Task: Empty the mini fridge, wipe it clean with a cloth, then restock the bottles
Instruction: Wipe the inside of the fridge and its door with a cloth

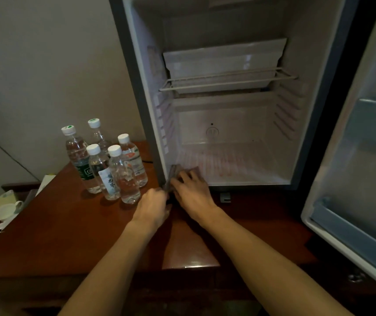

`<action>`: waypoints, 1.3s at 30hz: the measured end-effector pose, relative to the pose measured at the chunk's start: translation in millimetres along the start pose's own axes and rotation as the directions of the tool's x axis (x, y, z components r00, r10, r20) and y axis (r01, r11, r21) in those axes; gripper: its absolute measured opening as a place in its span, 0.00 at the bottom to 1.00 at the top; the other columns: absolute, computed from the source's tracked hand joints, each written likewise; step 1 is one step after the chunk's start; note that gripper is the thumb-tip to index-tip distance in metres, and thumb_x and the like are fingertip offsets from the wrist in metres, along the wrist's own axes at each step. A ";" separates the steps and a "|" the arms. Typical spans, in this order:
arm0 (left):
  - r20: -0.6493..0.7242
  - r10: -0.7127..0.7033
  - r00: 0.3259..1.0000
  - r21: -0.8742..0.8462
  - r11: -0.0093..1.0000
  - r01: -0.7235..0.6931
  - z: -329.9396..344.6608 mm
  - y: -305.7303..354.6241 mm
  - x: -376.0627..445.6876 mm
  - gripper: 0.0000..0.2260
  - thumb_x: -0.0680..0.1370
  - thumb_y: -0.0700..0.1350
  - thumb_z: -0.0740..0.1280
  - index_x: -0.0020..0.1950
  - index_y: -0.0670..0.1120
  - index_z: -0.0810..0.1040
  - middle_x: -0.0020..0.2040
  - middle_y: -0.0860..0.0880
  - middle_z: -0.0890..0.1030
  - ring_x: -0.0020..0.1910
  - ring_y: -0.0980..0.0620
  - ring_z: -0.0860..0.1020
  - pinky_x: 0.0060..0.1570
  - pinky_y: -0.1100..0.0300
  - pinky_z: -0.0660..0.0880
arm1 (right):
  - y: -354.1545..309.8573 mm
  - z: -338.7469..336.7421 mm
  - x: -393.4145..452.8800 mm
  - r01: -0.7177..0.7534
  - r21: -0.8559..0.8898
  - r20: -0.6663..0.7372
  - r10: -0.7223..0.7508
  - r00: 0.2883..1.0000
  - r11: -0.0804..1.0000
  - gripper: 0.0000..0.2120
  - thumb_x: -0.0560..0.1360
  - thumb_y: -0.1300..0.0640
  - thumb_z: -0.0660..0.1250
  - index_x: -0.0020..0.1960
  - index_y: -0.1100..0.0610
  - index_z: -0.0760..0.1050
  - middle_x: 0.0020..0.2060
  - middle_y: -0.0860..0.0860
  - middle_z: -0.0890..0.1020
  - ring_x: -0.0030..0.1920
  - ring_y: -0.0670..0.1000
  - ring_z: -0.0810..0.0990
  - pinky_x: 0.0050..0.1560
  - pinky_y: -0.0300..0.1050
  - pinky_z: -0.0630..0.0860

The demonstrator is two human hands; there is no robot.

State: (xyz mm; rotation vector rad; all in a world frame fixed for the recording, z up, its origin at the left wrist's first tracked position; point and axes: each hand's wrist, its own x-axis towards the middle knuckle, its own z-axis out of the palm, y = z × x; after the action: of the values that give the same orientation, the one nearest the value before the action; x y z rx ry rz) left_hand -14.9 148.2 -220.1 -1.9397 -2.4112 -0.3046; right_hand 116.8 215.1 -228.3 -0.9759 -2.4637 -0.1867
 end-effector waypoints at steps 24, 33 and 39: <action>-0.001 0.006 1.000 0.029 1.000 -0.006 -9.0 3.2 -6.1 0.12 0.79 0.48 0.71 0.60 0.45 0.82 0.58 0.43 0.81 0.57 0.42 0.80 0.56 0.51 0.78 | 94.0 -59.9 -67.8 -0.217 -0.046 -0.102 0.211 0.972 0.975 0.14 0.68 0.61 0.70 0.54 0.63 0.80 0.58 0.57 0.80 0.50 0.64 0.78 0.40 0.52 0.76; -0.044 0.011 0.999 -0.014 1.000 -0.012 -0.7 -3.4 -3.2 0.12 0.77 0.48 0.72 0.59 0.47 0.83 0.56 0.44 0.82 0.55 0.43 0.81 0.55 0.50 0.80 | 101.3 -66.0 -72.0 -0.328 0.020 -0.135 0.327 0.935 0.945 0.07 0.71 0.68 0.68 0.48 0.63 0.80 0.45 0.59 0.81 0.41 0.63 0.79 0.39 0.48 0.73; -0.070 0.021 0.997 -0.016 1.000 -0.022 7.6 -8.6 -0.3 0.11 0.77 0.48 0.72 0.59 0.47 0.83 0.55 0.46 0.82 0.55 0.43 0.81 0.55 0.49 0.80 | 21.0 -34.6 -16.9 -0.111 0.039 0.022 0.110 0.994 0.993 0.14 0.69 0.65 0.70 0.53 0.53 0.80 0.57 0.52 0.77 0.54 0.57 0.76 0.59 0.52 0.71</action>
State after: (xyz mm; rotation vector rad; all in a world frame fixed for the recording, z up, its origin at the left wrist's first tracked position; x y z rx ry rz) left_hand -22.5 147.5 -228.8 -1.9264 -2.3503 -0.3861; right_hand 154.8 210.1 -207.1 -1.0985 -2.4133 -0.0906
